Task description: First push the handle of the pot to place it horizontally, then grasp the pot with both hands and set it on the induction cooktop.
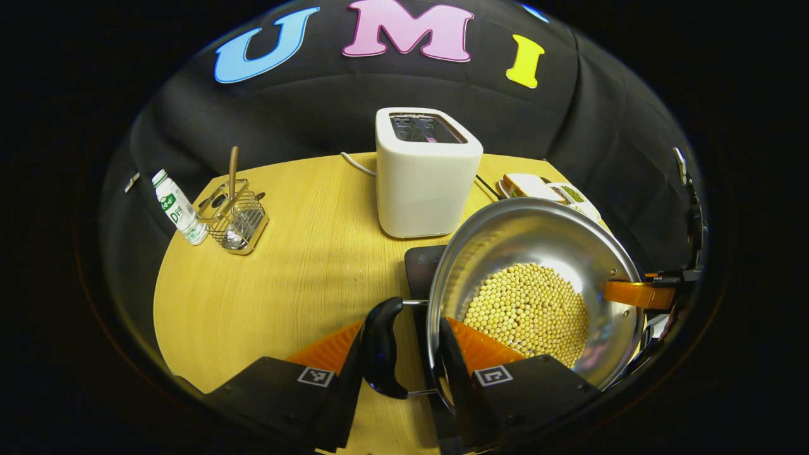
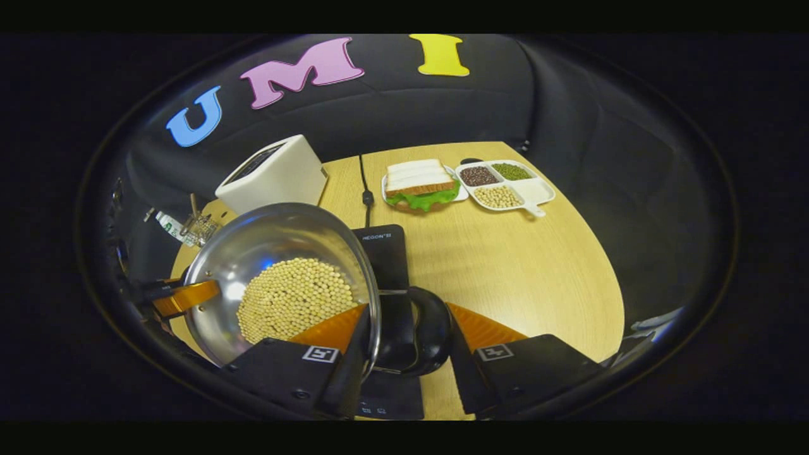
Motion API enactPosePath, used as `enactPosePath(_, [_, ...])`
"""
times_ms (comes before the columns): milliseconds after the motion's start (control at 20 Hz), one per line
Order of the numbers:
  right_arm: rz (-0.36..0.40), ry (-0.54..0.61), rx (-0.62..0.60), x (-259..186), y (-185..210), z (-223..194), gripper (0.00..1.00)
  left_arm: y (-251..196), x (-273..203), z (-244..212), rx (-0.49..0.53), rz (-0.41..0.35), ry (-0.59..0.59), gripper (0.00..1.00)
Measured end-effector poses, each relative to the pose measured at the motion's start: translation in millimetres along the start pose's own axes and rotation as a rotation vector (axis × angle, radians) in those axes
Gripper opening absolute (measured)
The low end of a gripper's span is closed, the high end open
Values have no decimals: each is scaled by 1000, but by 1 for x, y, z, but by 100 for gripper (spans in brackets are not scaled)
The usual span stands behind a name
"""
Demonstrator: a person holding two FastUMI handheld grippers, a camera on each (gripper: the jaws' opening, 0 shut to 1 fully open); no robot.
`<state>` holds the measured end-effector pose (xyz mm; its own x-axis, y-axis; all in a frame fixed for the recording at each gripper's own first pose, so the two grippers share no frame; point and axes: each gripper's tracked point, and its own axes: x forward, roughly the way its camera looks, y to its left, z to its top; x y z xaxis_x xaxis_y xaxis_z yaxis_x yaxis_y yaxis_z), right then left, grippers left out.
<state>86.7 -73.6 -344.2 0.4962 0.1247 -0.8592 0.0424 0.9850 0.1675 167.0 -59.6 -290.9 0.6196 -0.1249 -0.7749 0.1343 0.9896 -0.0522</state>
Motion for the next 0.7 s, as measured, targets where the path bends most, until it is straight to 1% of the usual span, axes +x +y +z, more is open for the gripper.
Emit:
enactPosePath(200, [-7, -5, 7, -2, -2, 0, 65, 2, -3, -1, 53, 25, 1, 70])
enactPosePath(250, [-8, -3, 14, -3, -2, 0, 67, 2, -4, 0, 57, 27, -1, 71])
enactPosePath(350, [-7, -14, 27, -8, -3, 3, 89, 4, -9, 3, 50, 34, -25, 79])
enactPosePath(400, [-17, -29, 35, -9, -6, 5, 100, 6, -10, 6, 42, 41, -43, 94])
enactPosePath(450, [-24, -43, 42, -11, -8, 7, 99, 7, -17, 8, 36, 44, -61, 99])
enactPosePath(500, [-30, -59, 49, -17, -9, 10, 99, 7, -22, 8, 30, 41, -69, 96])
enactPosePath(700, [-35, -142, 55, -43, -8, 23, 99, 5, -46, 12, 29, 24, -115, 97])
